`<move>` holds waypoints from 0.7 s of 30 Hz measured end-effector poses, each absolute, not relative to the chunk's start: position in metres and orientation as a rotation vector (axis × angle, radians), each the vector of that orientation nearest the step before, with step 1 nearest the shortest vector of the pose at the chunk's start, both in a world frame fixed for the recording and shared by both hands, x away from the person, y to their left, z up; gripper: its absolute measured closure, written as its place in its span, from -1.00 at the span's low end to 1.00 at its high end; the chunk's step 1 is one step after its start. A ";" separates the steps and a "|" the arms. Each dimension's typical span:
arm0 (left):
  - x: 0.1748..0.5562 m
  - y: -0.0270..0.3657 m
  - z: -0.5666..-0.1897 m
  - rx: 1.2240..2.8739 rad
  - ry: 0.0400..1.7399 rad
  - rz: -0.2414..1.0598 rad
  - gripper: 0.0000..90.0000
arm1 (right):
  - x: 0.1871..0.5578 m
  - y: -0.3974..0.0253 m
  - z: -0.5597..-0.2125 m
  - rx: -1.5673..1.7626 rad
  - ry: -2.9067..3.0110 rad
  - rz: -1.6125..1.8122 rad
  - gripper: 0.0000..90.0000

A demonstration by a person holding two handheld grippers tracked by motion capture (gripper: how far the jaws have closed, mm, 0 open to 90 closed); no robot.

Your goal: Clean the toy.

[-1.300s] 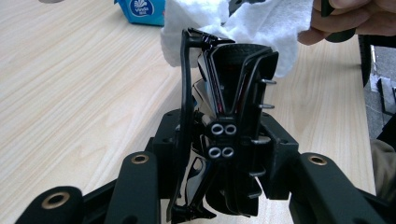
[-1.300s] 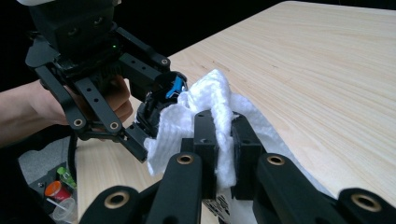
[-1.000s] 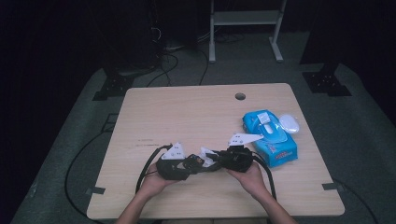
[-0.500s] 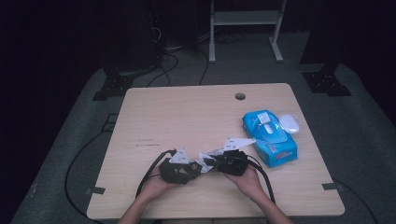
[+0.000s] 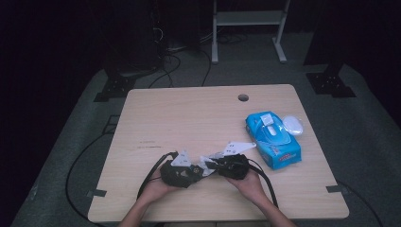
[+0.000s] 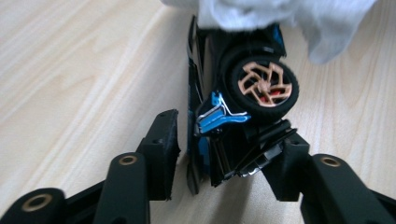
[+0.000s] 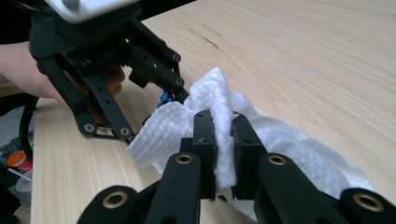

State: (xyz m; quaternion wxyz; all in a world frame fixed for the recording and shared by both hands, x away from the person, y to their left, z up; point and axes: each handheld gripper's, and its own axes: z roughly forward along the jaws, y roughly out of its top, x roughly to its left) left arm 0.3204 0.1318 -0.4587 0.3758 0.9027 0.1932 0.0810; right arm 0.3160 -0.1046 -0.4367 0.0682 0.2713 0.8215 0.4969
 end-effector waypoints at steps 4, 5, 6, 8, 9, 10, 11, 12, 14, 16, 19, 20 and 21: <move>0.324 0.125 -0.453 2.297 0.487 0.213 0.03 | 0.316 -0.104 -0.436 0.818 2.473 1.495 0.83; 0.325 0.123 -0.453 2.302 0.477 0.211 0.04 | 0.316 -0.104 -0.436 0.817 2.469 1.492 0.83; 0.325 0.120 -0.453 2.298 0.467 0.209 0.08 | 0.316 -0.105 -0.436 0.815 2.467 1.490 0.83; 0.326 0.116 -0.452 2.298 0.444 0.207 0.19 | 0.316 -0.105 -0.436 0.813 2.464 1.491 0.82; 0.326 0.115 -0.451 2.309 0.431 0.225 0.23 | 0.315 -0.105 -0.436 0.806 2.461 1.484 0.83; 0.325 0.115 -0.450 2.309 0.420 0.250 0.27 | 0.315 -0.105 -0.436 0.801 2.458 1.480 0.83; 0.325 0.115 -0.449 2.317 0.418 0.248 0.28 | 0.315 -0.105 -0.435 0.791 2.456 1.466 0.83; 0.325 0.115 -0.449 2.317 0.417 0.248 0.28 | 0.315 -0.106 -0.434 0.790 2.458 1.456 0.83; 0.324 0.118 -0.450 2.312 0.415 0.255 0.29 | 0.315 -0.111 -0.433 0.788 2.444 1.427 0.83; 0.324 0.119 -0.450 2.309 0.414 0.261 0.29 | 0.317 -0.120 -0.432 0.805 2.428 1.422 0.83; 0.323 0.121 -0.450 2.308 0.419 0.270 0.29 | 0.318 -0.133 -0.430 0.830 2.403 1.376 0.83; 0.323 0.122 -0.450 2.309 0.416 0.273 0.29 | 0.319 -0.137 -0.429 0.843 2.393 1.372 0.83; 0.322 0.122 -0.450 2.305 0.418 0.274 0.29 | 0.319 -0.141 -0.429 0.860 2.388 1.384 0.83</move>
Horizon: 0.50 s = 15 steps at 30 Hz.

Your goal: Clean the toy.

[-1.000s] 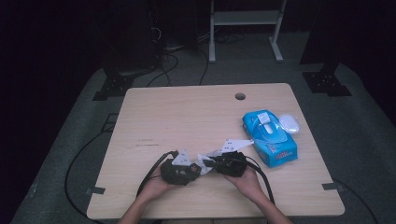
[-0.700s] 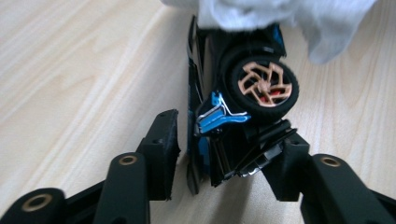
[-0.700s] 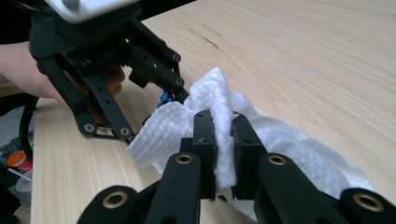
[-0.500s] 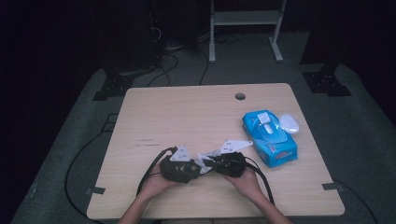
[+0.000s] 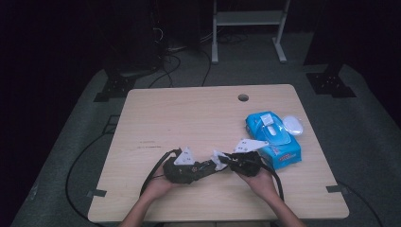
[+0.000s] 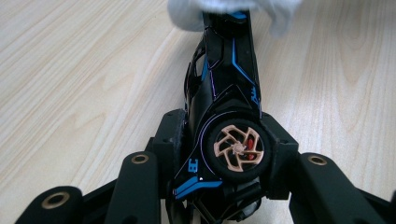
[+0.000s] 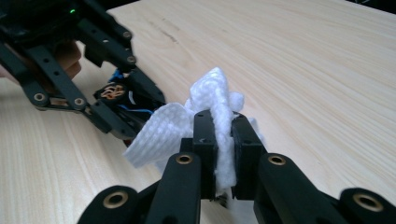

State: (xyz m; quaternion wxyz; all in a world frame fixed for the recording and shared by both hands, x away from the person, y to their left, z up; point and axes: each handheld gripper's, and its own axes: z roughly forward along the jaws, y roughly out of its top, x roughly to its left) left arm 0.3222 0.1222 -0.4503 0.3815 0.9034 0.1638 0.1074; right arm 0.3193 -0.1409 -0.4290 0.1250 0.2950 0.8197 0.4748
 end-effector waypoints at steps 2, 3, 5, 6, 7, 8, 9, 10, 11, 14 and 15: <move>0.321 0.124 -0.450 2.309 0.418 0.283 0.29 | 0.320 -0.145 -0.428 0.871 2.367 1.376 0.83; 0.321 0.125 -0.450 2.310 0.420 0.289 0.29 | 0.320 -0.146 -0.428 0.868 2.358 1.351 0.83; 0.320 0.127 -0.450 2.310 0.426 0.289 0.29 | 0.322 -0.149 -0.429 0.892 2.354 1.353 0.83; 0.320 0.128 -0.450 2.311 0.427 0.291 0.29 | 0.322 -0.150 -0.430 0.906 2.356 1.363 0.83; 0.321 0.129 -0.450 2.311 0.432 0.290 0.29 | 0.322 -0.149 -0.431 0.897 2.360 1.351 0.83; 0.321 0.130 -0.449 2.313 0.433 0.290 0.29 | 0.322 -0.149 -0.431 0.895 2.360 1.342 0.83; 0.321 0.131 -0.449 2.313 0.434 0.294 0.29 | 0.322 -0.149 -0.431 0.895 2.360 1.342 0.83; 0.322 0.133 -0.449 2.313 0.438 0.293 0.29 | 0.324 -0.150 -0.434 0.898 2.357 1.319 0.83; 0.322 0.133 -0.449 2.313 0.438 0.293 0.29 | 0.324 -0.150 -0.434 0.898 2.357 1.319 0.83; 0.322 0.134 -0.449 2.313 0.438 0.291 0.29 | 0.329 -0.155 -0.438 0.958 2.356 1.357 0.83; 0.323 0.134 -0.449 2.313 0.441 0.286 0.29 | 0.329 -0.155 -0.438 0.960 2.358 1.368 0.83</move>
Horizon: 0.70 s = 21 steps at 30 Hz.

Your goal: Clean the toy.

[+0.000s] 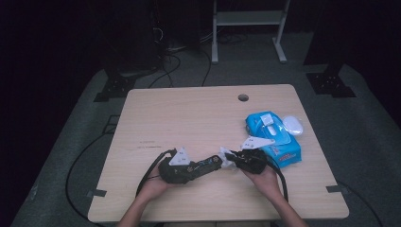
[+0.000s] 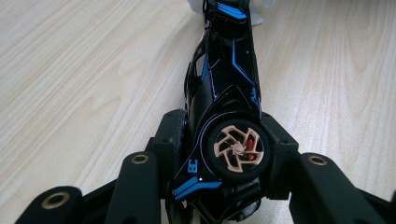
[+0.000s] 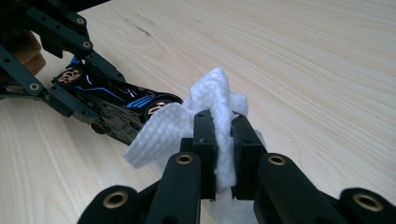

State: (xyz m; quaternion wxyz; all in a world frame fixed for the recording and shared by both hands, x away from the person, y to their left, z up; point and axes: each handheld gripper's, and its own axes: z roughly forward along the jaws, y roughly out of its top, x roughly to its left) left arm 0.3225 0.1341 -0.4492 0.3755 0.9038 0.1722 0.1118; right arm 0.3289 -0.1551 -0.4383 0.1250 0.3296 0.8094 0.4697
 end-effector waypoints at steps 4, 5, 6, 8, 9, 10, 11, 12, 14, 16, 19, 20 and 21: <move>0.326 0.130 -0.447 2.320 0.456 0.268 0.25 | 0.327 -0.149 -0.436 0.934 2.367 1.413 0.83; 0.327 0.128 -0.447 2.324 0.457 0.260 0.20 | 0.327 -0.148 -0.436 0.932 2.367 1.419 0.83; 0.327 0.126 -0.446 2.333 0.455 0.266 0.17 | 0.327 -0.148 -0.436 0.933 2.368 1.421 0.83; 0.327 0.121 -0.447 2.355 0.444 0.285 0.17 | 0.328 -0.150 -0.436 0.941 2.368 1.424 0.83; 0.327 0.120 -0.448 2.359 0.441 0.285 0.19 | 0.328 -0.151 -0.437 0.945 2.368 1.422 0.83; 0.327 0.119 -0.448 2.360 0.434 0.290 0.25 | 0.328 -0.153 -0.437 0.955 2.365 1.425 0.83; 0.327 0.119 -0.448 2.361 0.429 0.293 0.26 | 0.329 -0.154 -0.437 0.961 2.364 1.428 0.83; 0.327 0.120 -0.448 2.362 0.429 0.295 0.26 | 0.329 -0.155 -0.437 0.968 2.358 1.435 0.83; 0.327 0.123 -0.447 2.366 0.435 0.289 0.26 | 0.330 -0.157 -0.436 0.975 2.350 1.445 0.83; 0.327 0.128 -0.446 2.368 0.440 0.296 0.27 | 0.330 -0.158 -0.436 0.977 2.349 1.445 0.83; 0.326 0.137 -0.446 2.373 0.455 0.309 0.27 | 0.331 -0.161 -0.436 0.986 2.343 1.445 0.83; 0.326 0.139 -0.446 2.371 0.461 0.307 0.27 | 0.331 -0.162 -0.435 0.987 2.340 1.450 0.83; 0.326 0.140 -0.445 2.373 0.464 0.303 0.27 | 0.331 -0.163 -0.435 0.991 2.339 1.453 0.83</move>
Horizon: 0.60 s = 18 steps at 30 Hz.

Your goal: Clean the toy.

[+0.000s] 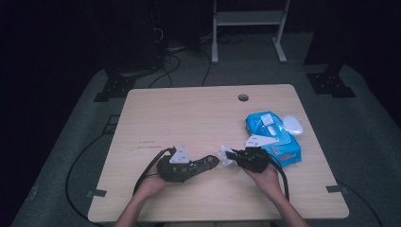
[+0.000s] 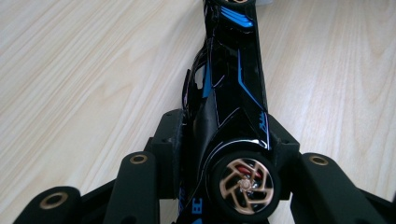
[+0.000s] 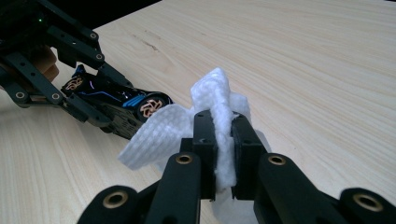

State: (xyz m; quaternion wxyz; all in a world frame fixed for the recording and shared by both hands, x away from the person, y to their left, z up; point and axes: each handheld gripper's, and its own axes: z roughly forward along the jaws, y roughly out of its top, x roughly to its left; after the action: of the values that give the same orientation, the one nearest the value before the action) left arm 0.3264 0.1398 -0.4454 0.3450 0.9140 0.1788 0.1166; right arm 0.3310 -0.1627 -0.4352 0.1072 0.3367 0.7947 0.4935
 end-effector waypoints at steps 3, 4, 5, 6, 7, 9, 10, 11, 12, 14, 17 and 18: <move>0.327 0.137 -0.444 2.391 0.465 0.296 0.24 | 0.332 -0.164 -0.435 1.001 2.333 1.463 0.83; 0.328 0.136 -0.443 2.389 0.459 0.307 0.24 | 0.332 -0.164 -0.435 1.002 2.334 1.463 0.83; 0.328 0.135 -0.442 2.387 0.459 0.304 0.24 | 0.332 -0.164 -0.435 1.002 2.334 1.463 0.83; 0.329 0.134 -0.441 2.385 0.457 0.301 0.22 | 0.332 -0.164 -0.435 1.003 2.334 1.464 0.83; 0.329 0.132 -0.440 2.388 0.455 0.300 0.20 | 0.332 -0.163 -0.436 1.004 2.334 1.465 0.83; 0.332 0.128 -0.439 2.400 0.459 0.297 0.16 | 0.332 -0.163 -0.436 1.002 2.336 1.463 0.83; 0.333 0.126 -0.439 2.408 0.460 0.292 0.14 | 0.332 -0.163 -0.436 1.003 2.337 1.463 0.83; 0.335 0.124 -0.439 2.414 0.461 0.293 0.13 | 0.332 -0.163 -0.436 1.004 2.338 1.463 0.83; 0.336 0.121 -0.440 2.421 0.462 0.287 0.12 | 0.332 -0.162 -0.436 1.004 2.339 1.464 0.83; 0.339 0.116 -0.440 2.441 0.462 0.282 0.11 | 0.332 -0.162 -0.436 1.002 2.343 1.461 0.83; 0.343 0.107 -0.438 2.463 0.462 0.280 0.10 | 0.332 -0.160 -0.438 0.998 2.348 1.467 0.83; 0.344 0.105 -0.438 2.468 0.469 0.278 0.09 | 0.332 -0.159 -0.438 0.996 2.353 1.466 0.83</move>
State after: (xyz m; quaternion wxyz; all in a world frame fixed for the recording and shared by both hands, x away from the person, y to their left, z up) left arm 0.3441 0.1053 -0.4383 0.3021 0.9308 0.1769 0.1049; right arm 0.3317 -0.1591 -0.4383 0.0978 0.3364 0.7950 0.4953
